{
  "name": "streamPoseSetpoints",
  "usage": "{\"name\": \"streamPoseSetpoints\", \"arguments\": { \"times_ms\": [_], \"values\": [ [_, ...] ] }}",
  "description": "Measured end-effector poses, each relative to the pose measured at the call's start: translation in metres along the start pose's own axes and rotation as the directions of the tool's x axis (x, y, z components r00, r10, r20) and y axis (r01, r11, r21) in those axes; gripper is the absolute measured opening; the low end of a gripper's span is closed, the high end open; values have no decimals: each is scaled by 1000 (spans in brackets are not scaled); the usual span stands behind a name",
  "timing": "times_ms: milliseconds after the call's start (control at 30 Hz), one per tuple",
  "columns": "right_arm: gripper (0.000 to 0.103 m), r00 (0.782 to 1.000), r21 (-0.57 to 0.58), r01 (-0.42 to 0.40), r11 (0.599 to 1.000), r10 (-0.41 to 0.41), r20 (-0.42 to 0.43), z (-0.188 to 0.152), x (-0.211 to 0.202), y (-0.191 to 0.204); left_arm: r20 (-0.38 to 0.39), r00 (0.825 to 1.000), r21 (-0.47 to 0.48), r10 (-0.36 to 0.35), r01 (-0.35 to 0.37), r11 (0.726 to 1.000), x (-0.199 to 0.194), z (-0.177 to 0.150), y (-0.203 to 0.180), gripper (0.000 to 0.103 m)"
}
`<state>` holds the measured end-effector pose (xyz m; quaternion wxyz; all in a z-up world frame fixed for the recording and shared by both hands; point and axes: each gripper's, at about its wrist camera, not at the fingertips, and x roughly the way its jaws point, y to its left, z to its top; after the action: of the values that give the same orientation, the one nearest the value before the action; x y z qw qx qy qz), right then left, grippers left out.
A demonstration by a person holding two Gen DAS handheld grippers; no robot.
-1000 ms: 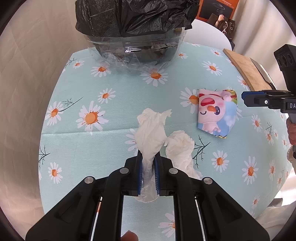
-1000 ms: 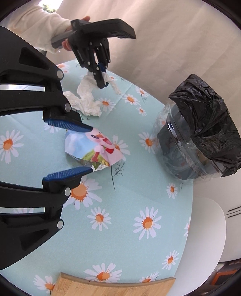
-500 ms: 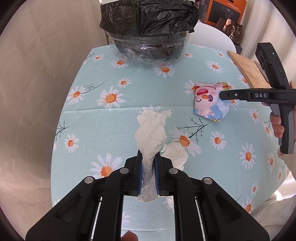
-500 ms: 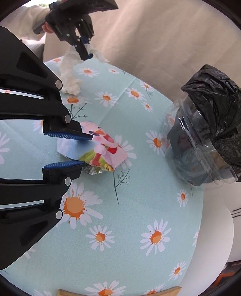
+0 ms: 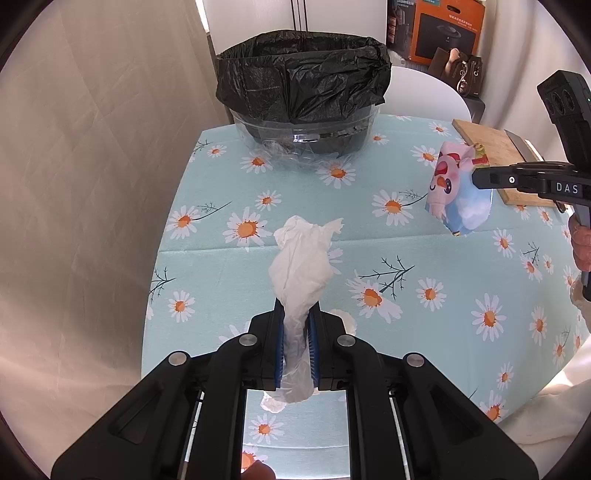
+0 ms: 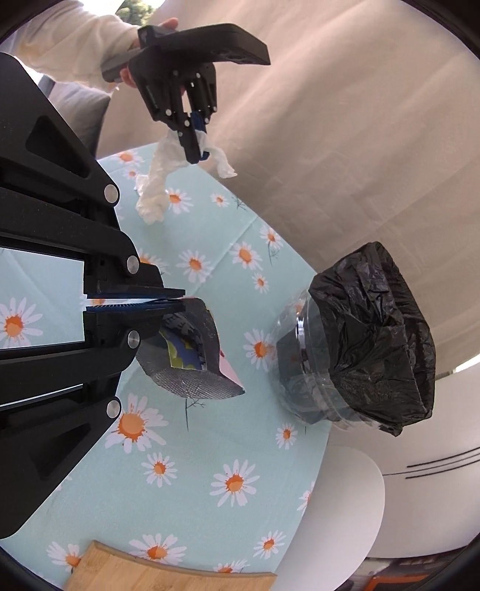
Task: Collect trash
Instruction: 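Carry the penguin wrapper and tissue over the bin with both tools, then open both tools to drop the wrapper and tissue into the bin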
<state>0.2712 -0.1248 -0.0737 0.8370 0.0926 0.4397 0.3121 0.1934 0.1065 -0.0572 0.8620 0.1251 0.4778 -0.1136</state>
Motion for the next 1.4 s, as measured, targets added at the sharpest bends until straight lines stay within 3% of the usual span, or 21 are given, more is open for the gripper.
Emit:
{"name": "streamPoseSetpoints", "arguments": {
  "times_ms": [300, 567, 733, 1100, 1267, 1400],
  "values": [
    [2, 993, -70, 3, 998, 5, 117, 30, -45, 24, 111, 993, 12, 34, -36, 999, -33, 25, 7, 11],
    [2, 978, -104, 4, 995, 17, 207, 67, -72, 36, 217, 975, 19, 55, -60, 998, -65, 65, 18, 11],
    [2, 965, -120, -8, 993, 39, 259, 94, -84, 41, 299, 952, 26, 63, -74, 997, -85, 96, 24, 11],
    [2, 944, -140, 4, 990, 42, 327, 155, -89, 40, 435, 900, 131, -35, -25, 991, -102, 176, 31, 11],
    [2, 946, -136, 4, 991, 40, 321, 179, -75, 35, 487, 869, 163, -86, 6, 987, -99, 211, 37, 11],
    [2, 950, -137, 25, 990, 19, 313, 198, -62, 31, 496, 859, 188, -126, 36, 982, -81, 239, 40, 12]
  ]
}}
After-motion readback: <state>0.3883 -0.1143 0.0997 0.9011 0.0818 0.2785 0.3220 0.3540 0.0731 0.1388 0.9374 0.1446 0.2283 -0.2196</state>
